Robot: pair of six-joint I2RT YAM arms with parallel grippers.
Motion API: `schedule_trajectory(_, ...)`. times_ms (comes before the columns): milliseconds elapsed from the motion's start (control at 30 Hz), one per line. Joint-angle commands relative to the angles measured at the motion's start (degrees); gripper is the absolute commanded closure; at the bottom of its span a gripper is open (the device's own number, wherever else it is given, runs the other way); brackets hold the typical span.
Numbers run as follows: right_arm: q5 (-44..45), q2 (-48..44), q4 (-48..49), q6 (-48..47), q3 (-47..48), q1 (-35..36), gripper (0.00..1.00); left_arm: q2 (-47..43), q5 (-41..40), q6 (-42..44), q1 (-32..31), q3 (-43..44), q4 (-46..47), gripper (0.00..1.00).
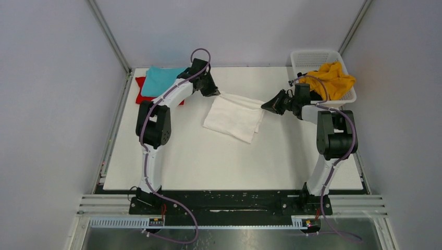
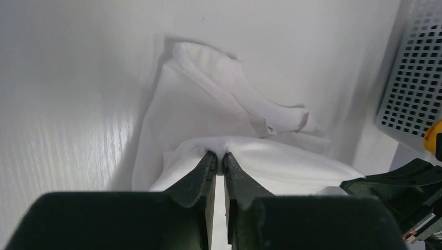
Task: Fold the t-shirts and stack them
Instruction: Fold the long partially folded tshirt into a neat square, then put the neatly folded tshirt into the corner of the board with the left arm
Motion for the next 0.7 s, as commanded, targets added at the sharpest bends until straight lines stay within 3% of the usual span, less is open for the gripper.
schedule_trajectory(0,6.32,2.13,-0.94,0.25,3.42,-0.66,0.94,4.41,-1.35,1.89,0.78,6.71,0.14,0.84)
schedule_trajectory(67,8.37,2.96,-1.32,-0.14,4.66,-0.65,0.69,6.18,0.42,2.42,0.74,8.83,0.22,0.68)
schedule_trajectory(133,8.63,3.92,-3.31,-1.23,7.01,-0.71,0.39,6.64,3.07,3.94,0.81,9.88,1.43,0.35)
schedule_trajectory(200,8.69,3.87,-4.72,-1.51,8.29,-0.57,0.15,5.49,4.92,4.72,0.8,8.75,3.3,0.1)
schedule_trajectory(233,8.58,3.22,-4.8,-1.51,8.03,-0.54,0.02,4.57,5.31,5.04,0.77,7.64,4.44,0.02)
schedule_trajectory(367,12.0,-2.45,-7.9,-4.49,4.34,-0.42,0.0,1.09,5.99,7.69,0.46,1.53,7.08,0.01)
schedule_trajectory(500,11.92,-9.75,-7.38,-4.81,-3.77,-0.36,0.01,2.55,4.89,11.37,-0.14,0.45,2.54,0.01)
schedule_trajectory(667,10.92,-19.24,-9.08,-6.58,-12.2,-0.21,0.0,4.8,1.08,14.76,-1.13,-0.7,0.58,0.07)
